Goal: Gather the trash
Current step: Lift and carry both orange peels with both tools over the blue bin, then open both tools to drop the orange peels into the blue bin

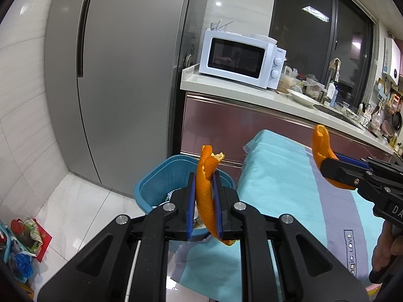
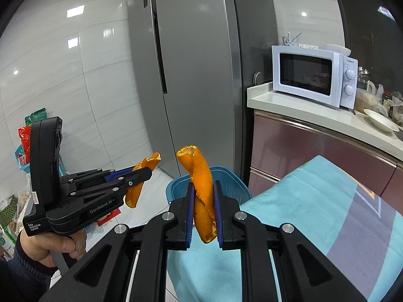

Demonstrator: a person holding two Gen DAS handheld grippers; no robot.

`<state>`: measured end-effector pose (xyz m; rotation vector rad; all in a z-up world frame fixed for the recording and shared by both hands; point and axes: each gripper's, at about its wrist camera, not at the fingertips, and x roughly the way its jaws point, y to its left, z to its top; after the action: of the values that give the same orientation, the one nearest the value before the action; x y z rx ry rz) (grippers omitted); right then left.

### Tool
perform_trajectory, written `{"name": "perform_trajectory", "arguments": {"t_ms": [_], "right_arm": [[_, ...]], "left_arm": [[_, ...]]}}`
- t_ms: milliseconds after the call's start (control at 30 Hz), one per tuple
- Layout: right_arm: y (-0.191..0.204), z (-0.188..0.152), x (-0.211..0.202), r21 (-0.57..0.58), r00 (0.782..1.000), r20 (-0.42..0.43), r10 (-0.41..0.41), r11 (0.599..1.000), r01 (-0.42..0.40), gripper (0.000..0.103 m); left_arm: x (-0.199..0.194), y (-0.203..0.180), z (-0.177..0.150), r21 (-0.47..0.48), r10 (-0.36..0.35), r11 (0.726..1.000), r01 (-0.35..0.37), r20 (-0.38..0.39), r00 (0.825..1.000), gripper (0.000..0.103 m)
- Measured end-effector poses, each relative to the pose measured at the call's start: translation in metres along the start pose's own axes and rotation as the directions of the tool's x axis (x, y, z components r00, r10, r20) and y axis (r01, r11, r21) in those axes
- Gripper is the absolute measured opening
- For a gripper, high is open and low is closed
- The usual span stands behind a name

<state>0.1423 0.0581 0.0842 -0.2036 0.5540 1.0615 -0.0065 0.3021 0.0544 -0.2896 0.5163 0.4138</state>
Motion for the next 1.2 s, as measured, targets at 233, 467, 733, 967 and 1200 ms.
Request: {"name": "perform_trajectory", "arguments": {"t_ms": [233,467,733,967,1200], "right_arm": [[-0.008,0.01,0.034,-0.001,0.999,-0.035,0.014,1.0,-0.014,0.013],[-0.021,0.019,0.074,0.004,0.996,-0.086,0.01,1.0,-0.009,0.013],[-0.033,0.018,0.123,0.009,0.987,-0.159,0.019,1.0,-0.018,0.013],[-0.042,0.013,0.169,0.012,0.971,-0.239,0.017,1.0,-0.015,0.013],[-0.048,0.006,0.204,0.018,0.953,-0.302,0.014,1.0,-0.009,0.013]], "left_arm": [[0.04,0.004,0.013,-0.004,0.022,1.0,-0.022,-0.028,0.999,0.013],[0.086,0.011,0.027,-0.014,0.037,0.999,-0.038,-0.06,0.997,0.014],[0.132,0.017,0.026,-0.025,0.041,0.999,-0.044,-0.108,0.993,0.014],[0.181,0.028,0.015,-0.048,0.044,0.997,-0.054,-0.178,0.983,0.014],[0.215,0.034,0.006,-0.06,0.043,0.997,-0.057,-0.218,0.975,0.014]]}}
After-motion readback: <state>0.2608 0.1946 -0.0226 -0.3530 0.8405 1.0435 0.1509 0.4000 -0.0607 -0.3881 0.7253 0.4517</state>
